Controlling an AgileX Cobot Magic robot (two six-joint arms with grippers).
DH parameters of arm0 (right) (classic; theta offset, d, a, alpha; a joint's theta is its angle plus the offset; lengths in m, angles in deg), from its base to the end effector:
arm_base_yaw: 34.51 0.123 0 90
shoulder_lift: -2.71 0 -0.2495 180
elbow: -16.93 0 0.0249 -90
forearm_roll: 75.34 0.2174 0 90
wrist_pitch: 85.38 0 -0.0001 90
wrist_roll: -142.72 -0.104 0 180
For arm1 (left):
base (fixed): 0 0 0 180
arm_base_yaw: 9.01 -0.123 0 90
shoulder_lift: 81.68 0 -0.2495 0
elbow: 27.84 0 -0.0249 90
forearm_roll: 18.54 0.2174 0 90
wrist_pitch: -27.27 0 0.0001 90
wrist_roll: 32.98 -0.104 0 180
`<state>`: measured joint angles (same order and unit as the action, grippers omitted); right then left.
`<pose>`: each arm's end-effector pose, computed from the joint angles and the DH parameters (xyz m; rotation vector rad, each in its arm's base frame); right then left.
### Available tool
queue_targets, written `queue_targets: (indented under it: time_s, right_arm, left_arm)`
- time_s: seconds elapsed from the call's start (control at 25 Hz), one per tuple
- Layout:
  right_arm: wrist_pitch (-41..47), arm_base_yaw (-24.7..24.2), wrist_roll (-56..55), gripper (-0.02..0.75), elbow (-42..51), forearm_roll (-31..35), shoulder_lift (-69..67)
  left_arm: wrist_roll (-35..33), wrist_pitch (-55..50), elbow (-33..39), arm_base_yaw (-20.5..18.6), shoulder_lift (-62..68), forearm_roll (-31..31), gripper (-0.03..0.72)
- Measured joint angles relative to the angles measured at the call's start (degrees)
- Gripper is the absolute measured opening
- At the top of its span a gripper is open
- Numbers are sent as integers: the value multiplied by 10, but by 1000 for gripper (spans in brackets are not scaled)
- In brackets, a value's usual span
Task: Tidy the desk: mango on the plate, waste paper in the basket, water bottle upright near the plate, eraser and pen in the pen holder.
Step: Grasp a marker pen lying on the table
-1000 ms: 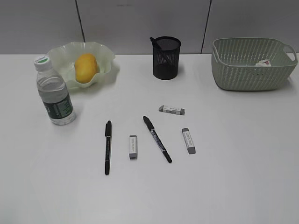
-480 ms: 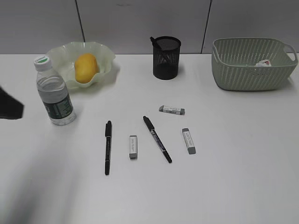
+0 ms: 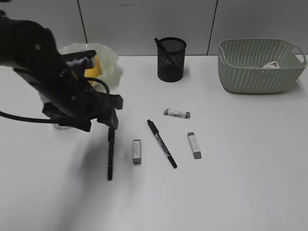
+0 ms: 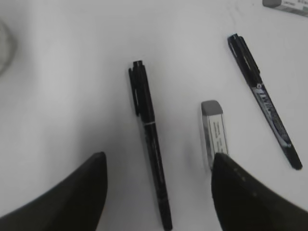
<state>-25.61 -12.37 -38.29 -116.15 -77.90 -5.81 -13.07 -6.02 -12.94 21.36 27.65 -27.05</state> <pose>0.0128 0.0009 0.2595 -0.3676 1.9821 0.2044 0.2687 -0.1672 0.1611 0.1046 2.8062 -0.3718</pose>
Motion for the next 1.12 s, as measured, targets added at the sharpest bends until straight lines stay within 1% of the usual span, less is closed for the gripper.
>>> queue_targets:
  time_s: [0.08,0.24,0.32,0.48,0.6,0.8,0.92,1.04,1.12]
  right_arm:
    - [0,0,0,422,0,0,0]
    - [0,0,0,419,0,0,0]
    - [0,0,0,420,0,0,0]
    - [0,0,0,420,0,0,0]
    - [0,0,0,420,0,-1,0]
    - [0,0,0,419,0,-1,0]
    - [0,0,0,417,0,-2,0]
    - [0,0,0,416,0,-2,0]
    - [0,0,0,416,0,-2,0]
  left_arm:
    - [22,0,-32,6,44,7,499]
    - [68,-20,-91,11,127,50,476]
    - [80,-37,-116,12,154,71,471]
    - [105,-50,-149,19,189,93,451]
    - [113,-62,-170,22,208,106,383]
    - [114,-91,-183,24,217,136,213]
    - [114,-95,-183,24,217,147,130]
    - [114,-88,-183,24,217,149,118]
    - [114,-58,-183,24,217,151,118]
